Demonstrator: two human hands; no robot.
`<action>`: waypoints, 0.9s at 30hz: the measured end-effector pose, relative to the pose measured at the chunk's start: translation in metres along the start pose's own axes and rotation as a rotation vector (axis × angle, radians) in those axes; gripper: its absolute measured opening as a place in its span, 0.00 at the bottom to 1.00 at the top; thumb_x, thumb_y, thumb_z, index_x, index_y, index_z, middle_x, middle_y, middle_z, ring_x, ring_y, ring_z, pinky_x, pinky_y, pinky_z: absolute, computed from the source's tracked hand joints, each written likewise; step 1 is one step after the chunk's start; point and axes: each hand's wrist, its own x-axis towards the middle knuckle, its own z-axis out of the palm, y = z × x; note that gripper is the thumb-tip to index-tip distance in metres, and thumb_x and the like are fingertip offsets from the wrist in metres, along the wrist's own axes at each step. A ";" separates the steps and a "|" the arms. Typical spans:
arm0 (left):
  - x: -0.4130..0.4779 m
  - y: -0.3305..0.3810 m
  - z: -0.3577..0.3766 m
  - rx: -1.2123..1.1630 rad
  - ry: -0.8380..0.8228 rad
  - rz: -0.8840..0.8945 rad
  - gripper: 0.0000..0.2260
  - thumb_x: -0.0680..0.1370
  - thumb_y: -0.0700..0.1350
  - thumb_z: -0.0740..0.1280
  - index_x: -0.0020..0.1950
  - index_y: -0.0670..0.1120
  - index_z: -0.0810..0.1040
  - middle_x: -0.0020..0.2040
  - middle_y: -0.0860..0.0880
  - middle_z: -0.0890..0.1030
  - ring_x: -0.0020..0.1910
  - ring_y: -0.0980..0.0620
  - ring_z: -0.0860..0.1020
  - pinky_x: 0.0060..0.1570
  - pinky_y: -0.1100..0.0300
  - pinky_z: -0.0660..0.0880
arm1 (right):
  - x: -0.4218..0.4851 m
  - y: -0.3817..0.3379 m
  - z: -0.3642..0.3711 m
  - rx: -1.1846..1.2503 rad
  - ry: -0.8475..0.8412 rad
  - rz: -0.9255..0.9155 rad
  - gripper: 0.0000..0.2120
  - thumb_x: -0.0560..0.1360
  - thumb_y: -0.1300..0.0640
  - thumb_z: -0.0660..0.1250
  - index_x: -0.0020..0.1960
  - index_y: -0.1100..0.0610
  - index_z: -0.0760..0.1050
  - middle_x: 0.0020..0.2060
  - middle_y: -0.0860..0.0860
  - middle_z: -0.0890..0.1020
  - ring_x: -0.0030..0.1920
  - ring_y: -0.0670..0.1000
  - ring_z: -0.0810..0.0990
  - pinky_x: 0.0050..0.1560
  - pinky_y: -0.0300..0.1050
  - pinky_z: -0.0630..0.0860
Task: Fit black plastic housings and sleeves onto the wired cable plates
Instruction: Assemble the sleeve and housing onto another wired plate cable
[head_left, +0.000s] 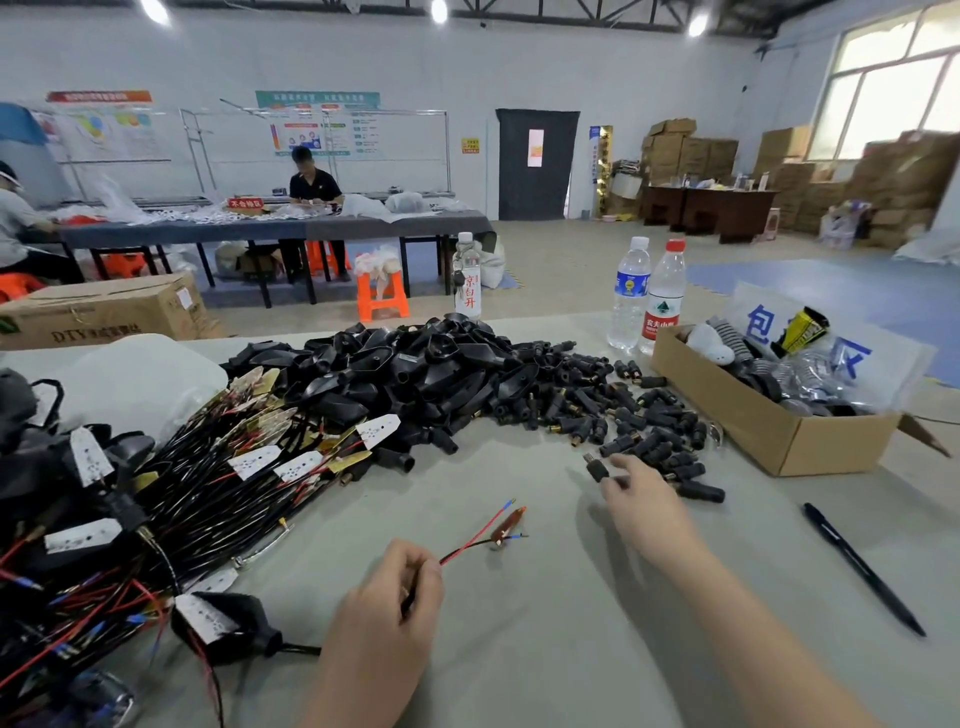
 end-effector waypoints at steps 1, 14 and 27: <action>0.000 0.000 -0.001 0.000 0.012 -0.002 0.06 0.80 0.48 0.63 0.44 0.57 0.69 0.27 0.54 0.71 0.28 0.54 0.68 0.34 0.54 0.68 | -0.009 -0.003 0.001 0.285 -0.066 0.068 0.16 0.81 0.63 0.60 0.68 0.66 0.71 0.47 0.56 0.78 0.37 0.49 0.76 0.37 0.37 0.75; -0.003 0.004 0.000 0.034 0.061 0.044 0.07 0.80 0.46 0.63 0.42 0.53 0.70 0.25 0.58 0.70 0.27 0.57 0.67 0.31 0.61 0.63 | -0.074 -0.029 0.031 1.627 -0.457 0.502 0.06 0.75 0.69 0.67 0.52 0.67 0.78 0.47 0.67 0.81 0.45 0.62 0.86 0.36 0.45 0.84; -0.003 0.005 -0.004 0.033 0.028 0.091 0.04 0.80 0.49 0.62 0.45 0.55 0.70 0.25 0.59 0.68 0.25 0.58 0.65 0.30 0.68 0.64 | -0.070 -0.025 0.038 1.637 -0.376 0.517 0.04 0.75 0.68 0.67 0.46 0.70 0.79 0.45 0.66 0.82 0.44 0.60 0.86 0.36 0.43 0.83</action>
